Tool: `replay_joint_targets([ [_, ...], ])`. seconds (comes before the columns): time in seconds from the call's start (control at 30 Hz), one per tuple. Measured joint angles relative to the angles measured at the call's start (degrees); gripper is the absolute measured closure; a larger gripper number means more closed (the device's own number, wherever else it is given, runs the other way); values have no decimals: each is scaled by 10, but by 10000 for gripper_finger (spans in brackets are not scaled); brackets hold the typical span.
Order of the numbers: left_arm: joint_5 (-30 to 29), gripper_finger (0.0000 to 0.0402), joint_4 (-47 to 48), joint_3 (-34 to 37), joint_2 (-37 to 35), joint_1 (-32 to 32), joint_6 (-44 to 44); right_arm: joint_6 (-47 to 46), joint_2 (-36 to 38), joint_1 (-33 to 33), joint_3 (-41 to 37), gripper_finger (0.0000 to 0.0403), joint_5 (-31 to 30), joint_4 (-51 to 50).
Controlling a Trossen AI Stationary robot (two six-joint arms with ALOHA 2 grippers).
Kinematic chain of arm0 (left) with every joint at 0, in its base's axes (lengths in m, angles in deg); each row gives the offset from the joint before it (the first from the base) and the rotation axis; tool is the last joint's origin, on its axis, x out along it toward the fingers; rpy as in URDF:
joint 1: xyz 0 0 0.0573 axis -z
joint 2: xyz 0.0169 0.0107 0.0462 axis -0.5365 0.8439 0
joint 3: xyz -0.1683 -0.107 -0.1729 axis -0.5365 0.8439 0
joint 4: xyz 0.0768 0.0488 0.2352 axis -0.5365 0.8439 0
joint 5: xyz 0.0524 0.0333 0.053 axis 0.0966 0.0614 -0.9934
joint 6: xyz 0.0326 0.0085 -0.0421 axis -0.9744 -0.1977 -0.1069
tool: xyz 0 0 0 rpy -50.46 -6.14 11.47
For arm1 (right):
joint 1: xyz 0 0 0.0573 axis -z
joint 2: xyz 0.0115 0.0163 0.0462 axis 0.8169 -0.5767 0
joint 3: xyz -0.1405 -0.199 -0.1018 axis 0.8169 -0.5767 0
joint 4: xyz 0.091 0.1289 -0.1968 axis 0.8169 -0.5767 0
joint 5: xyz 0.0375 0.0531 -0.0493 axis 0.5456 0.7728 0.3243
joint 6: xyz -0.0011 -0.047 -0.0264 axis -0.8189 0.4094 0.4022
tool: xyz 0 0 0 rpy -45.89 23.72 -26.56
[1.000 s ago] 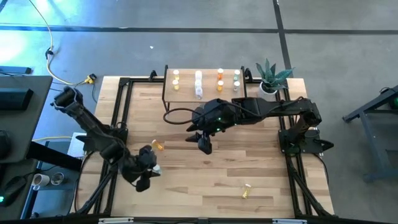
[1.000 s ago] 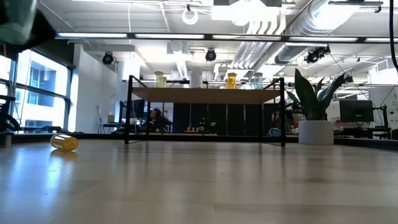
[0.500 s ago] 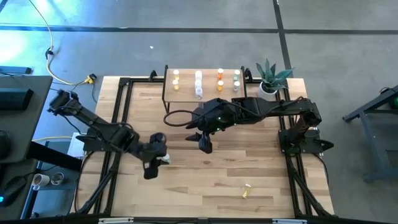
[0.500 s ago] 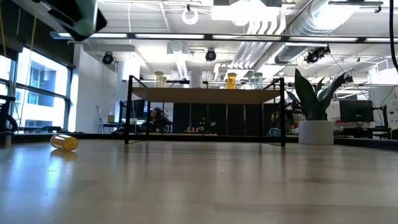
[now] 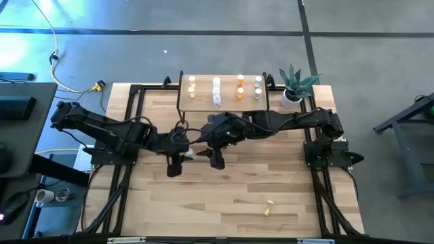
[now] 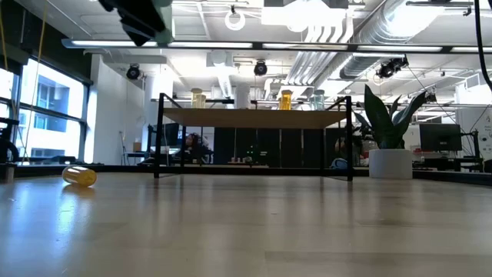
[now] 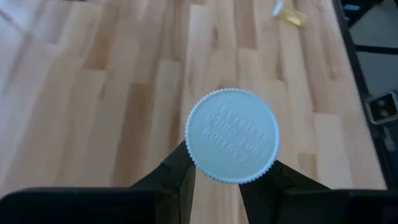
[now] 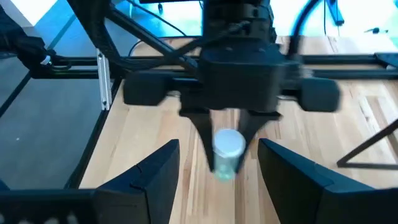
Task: Pick and place medicine bottles onto shelf by color
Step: Put the blue medicine bottle on the shelf aligned with the other blue medicine bottles
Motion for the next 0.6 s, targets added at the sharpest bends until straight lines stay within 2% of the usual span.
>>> replay_joint_targets([
  [0.37, -2, 310, -1, -29, 0, -61, -59, 19, -5, 40, 0, 194, -2, 21],
  [0.6, 0, 310, -6, -31, 0, -68, -88, 20, -14, 54, 0, 194, 48, 24],
])
